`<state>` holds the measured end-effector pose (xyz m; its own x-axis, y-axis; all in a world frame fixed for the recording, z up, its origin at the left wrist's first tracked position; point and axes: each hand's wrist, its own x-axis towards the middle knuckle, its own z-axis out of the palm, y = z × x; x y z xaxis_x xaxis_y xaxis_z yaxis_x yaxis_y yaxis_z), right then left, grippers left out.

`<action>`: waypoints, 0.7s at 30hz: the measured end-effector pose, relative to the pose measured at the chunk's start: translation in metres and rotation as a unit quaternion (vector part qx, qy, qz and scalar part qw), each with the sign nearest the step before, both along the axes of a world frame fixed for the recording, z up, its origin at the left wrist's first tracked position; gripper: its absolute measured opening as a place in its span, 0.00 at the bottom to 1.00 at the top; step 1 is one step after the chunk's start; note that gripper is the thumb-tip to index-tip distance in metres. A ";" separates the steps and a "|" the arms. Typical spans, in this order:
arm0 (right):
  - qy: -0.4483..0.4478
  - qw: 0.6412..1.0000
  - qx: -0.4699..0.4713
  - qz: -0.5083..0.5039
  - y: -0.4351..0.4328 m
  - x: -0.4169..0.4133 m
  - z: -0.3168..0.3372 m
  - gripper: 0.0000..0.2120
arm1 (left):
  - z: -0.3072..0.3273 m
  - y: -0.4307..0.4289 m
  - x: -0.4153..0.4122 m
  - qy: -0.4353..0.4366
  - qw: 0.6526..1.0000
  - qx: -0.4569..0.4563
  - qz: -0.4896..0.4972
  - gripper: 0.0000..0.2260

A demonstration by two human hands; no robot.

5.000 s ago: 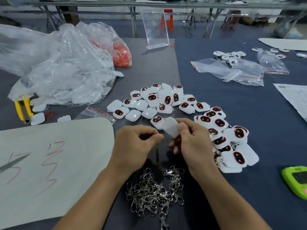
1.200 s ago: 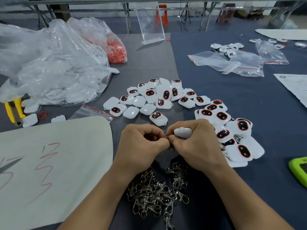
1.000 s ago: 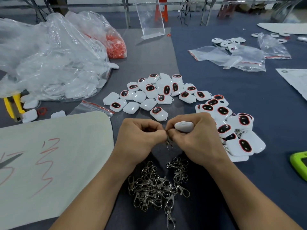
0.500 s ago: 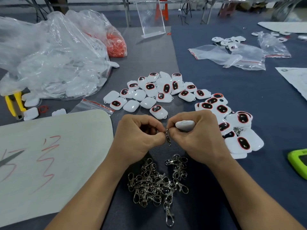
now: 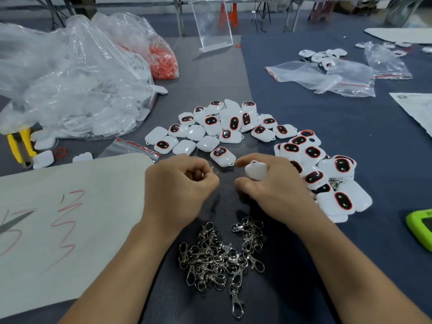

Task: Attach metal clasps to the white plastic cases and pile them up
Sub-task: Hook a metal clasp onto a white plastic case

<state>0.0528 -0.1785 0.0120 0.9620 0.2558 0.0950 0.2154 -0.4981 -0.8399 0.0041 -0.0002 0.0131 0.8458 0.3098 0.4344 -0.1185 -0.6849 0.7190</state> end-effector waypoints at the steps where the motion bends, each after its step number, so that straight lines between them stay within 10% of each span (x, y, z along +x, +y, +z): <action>1: 0.014 1.000 -0.003 -0.001 -0.001 0.002 -0.001 0.12 | 0.000 0.002 -0.001 -0.012 0.997 0.072 0.011 0.04; 5: 0.066 0.998 0.014 0.016 -0.005 0.005 -0.001 0.11 | -0.002 -0.001 0.002 0.061 0.970 0.226 -0.063 0.06; 21: -0.003 0.999 -0.027 0.031 0.001 0.002 -0.004 0.08 | -0.010 0.010 0.017 0.116 0.973 0.120 -0.162 0.05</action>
